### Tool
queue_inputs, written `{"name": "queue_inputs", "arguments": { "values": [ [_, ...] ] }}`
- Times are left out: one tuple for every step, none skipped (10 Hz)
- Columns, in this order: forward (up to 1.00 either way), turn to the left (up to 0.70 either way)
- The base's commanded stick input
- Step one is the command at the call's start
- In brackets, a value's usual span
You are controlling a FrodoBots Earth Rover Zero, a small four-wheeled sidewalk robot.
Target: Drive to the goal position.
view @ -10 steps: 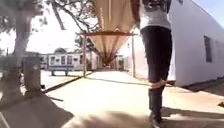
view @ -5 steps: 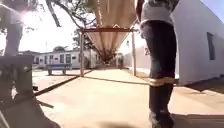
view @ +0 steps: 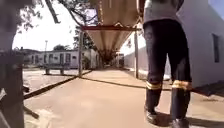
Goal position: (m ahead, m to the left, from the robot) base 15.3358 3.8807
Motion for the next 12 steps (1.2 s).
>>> {"name": "queue_inputs", "arguments": {
  "values": [
    [0.70, 0.00],
    [0.70, 0.00],
    [0.70, 0.00],
    [0.70, 0.00],
    [0.70, 0.00],
    [0.70, 0.00],
    [0.70, 0.00],
    [0.70, 0.00],
    [0.70, 0.00],
    [0.70, 0.00],
    [0.70, 0.00],
    [0.70, 0.00]
  ]
}}
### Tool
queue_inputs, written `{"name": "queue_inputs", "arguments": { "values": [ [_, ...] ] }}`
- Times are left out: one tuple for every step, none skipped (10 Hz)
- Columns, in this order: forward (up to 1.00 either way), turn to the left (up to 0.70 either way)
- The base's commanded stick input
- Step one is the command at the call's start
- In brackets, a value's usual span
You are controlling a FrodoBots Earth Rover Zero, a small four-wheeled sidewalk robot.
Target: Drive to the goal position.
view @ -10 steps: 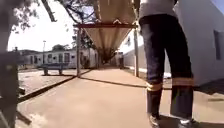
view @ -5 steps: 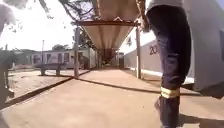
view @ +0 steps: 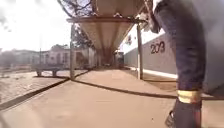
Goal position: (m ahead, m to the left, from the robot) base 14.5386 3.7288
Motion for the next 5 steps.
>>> {"name": "queue_inputs", "arguments": {
  "values": [
    [0.70, 0.00],
    [0.70, 0.00],
    [0.70, 0.00],
    [0.70, 0.00],
    [0.70, 0.00]
  ]
}}
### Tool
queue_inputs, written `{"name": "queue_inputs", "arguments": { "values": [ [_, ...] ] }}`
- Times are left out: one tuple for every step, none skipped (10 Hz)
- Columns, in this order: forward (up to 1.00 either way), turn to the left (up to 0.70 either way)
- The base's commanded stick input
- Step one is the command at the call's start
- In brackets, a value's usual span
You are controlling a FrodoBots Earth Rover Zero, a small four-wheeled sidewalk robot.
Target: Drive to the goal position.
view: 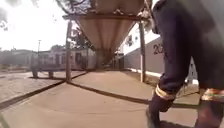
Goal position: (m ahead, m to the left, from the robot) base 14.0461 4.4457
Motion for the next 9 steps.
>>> {"name": "queue_inputs", "arguments": {
  "values": [
    [0.70, 0.00],
    [0.70, 0.00],
    [0.70, 0.00],
    [0.70, 0.00],
    [0.70, 0.19],
    [0.70, 0.35],
    [0.70, 0.35],
    [0.70, 0.12],
    [0.70, 0.00]
  ]
}}
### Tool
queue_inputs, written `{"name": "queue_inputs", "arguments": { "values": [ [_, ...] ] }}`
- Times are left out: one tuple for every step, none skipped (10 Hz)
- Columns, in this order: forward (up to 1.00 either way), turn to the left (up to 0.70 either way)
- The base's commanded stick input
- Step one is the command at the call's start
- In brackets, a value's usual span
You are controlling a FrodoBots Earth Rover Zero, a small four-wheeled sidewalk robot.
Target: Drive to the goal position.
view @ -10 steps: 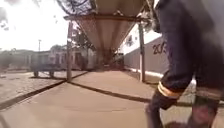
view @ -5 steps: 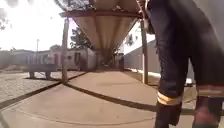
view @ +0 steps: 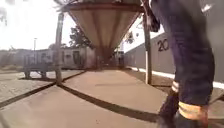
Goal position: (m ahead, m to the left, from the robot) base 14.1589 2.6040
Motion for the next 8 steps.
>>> {"name": "queue_inputs", "arguments": {
  "values": [
    [0.70, 0.00],
    [0.70, 0.00],
    [0.70, 0.00],
    [0.70, 0.00],
    [0.70, 0.00],
    [0.70, 0.00],
    [0.70, 0.00],
    [0.70, 0.00]
  ]
}}
